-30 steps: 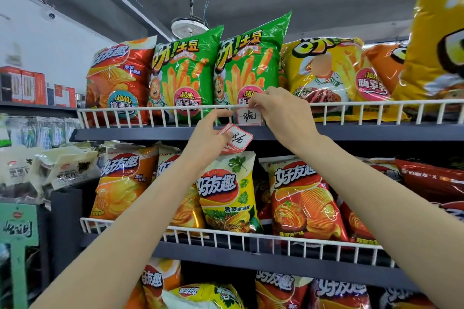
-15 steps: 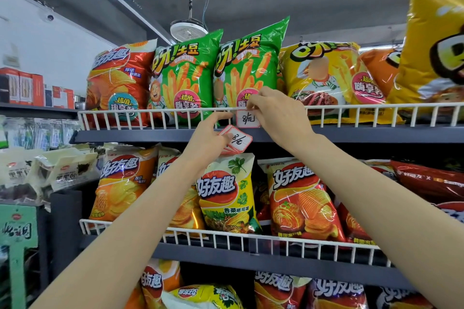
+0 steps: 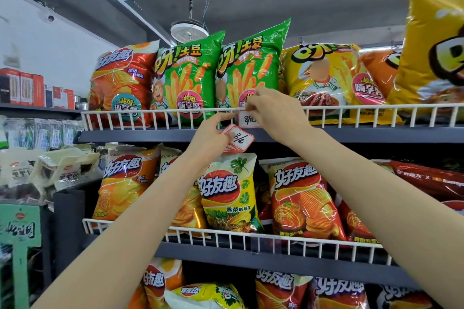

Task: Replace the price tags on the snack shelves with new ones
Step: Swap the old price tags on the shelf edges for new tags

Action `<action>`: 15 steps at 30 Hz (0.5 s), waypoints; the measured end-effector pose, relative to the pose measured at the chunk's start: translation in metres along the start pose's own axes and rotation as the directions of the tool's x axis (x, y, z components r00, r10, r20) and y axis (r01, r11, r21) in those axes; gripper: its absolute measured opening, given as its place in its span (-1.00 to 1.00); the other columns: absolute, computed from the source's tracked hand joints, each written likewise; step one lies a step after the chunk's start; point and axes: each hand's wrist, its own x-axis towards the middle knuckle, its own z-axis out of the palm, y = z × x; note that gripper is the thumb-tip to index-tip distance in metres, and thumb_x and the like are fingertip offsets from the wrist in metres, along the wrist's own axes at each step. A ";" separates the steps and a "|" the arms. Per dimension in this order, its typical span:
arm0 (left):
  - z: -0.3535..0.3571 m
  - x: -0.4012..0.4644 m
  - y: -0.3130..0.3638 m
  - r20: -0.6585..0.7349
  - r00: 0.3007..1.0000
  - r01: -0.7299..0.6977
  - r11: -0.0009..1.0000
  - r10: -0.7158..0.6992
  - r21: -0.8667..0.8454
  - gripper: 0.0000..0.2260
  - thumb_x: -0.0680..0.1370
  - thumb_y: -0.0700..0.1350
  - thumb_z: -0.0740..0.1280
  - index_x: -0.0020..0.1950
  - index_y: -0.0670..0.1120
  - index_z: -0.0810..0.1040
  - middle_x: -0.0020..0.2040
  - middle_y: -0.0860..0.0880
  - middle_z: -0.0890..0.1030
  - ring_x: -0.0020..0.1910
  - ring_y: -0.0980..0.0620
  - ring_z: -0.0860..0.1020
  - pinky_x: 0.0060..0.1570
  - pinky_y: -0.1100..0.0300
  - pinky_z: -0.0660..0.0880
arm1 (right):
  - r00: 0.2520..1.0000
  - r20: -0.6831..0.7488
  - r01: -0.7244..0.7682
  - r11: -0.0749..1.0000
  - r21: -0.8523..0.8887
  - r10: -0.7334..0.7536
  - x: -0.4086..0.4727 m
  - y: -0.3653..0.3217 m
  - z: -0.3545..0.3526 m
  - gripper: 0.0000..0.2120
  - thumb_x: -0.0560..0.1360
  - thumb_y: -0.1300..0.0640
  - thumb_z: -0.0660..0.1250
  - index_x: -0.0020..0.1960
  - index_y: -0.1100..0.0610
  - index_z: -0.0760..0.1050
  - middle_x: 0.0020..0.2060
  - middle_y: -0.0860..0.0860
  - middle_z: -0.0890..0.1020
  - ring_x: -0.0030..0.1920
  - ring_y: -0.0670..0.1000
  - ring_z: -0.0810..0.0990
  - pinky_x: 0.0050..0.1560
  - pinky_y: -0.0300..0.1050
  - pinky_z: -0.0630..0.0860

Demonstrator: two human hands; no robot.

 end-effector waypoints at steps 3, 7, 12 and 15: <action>0.002 -0.004 0.000 -0.040 0.999 -0.003 1.000 0.002 -0.018 -0.69 0.58 -0.25 0.22 0.31 -0.02 0.41 -0.07 -0.09 0.60 -0.24 0.09 0.57 -0.23 0.28 0.51 | 1.000 0.001 -0.002 1.000 -0.002 0.002 -0.004 0.000 0.000 -0.83 0.58 0.19 0.21 0.15 0.07 0.48 0.03 0.03 0.49 0.02 0.05 0.51 -0.28 -0.10 0.42; 0.007 -0.008 -0.003 -0.122 0.992 -0.009 0.999 0.003 -0.043 -0.77 0.60 -0.20 0.21 0.25 -0.04 0.45 0.00 -0.13 0.62 -0.09 -0.02 0.61 -0.02 0.05 0.56 | 0.999 0.006 -0.040 0.999 0.019 0.040 -0.010 -0.002 0.004 -0.79 0.56 0.21 0.22 0.18 0.09 0.47 0.02 0.04 0.46 -0.01 0.05 0.50 -0.24 -0.05 0.52; 0.009 -0.011 -0.006 -0.192 0.981 -0.023 0.998 0.011 -0.064 -0.81 0.60 -0.18 0.21 0.20 -0.08 0.49 0.08 -0.09 0.62 0.04 -0.02 0.59 0.09 0.02 0.54 | 0.998 0.000 -0.069 0.996 0.058 0.069 -0.011 -0.006 0.003 -0.80 0.55 0.21 0.25 0.16 0.11 0.51 0.05 0.04 0.46 0.04 0.04 0.49 -0.17 0.01 0.57; 0.008 -0.012 -0.006 -0.207 0.978 -0.010 0.986 -0.024 -0.165 -0.87 0.61 -0.20 0.20 0.10 -0.06 0.49 0.02 -0.07 0.62 0.02 -0.02 0.60 0.12 -0.03 0.54 | 0.997 0.017 -0.073 0.995 0.067 0.072 -0.012 -0.007 0.001 -0.79 0.57 0.18 0.21 0.17 0.12 0.52 0.07 0.03 0.46 0.07 0.04 0.48 -0.15 0.03 0.57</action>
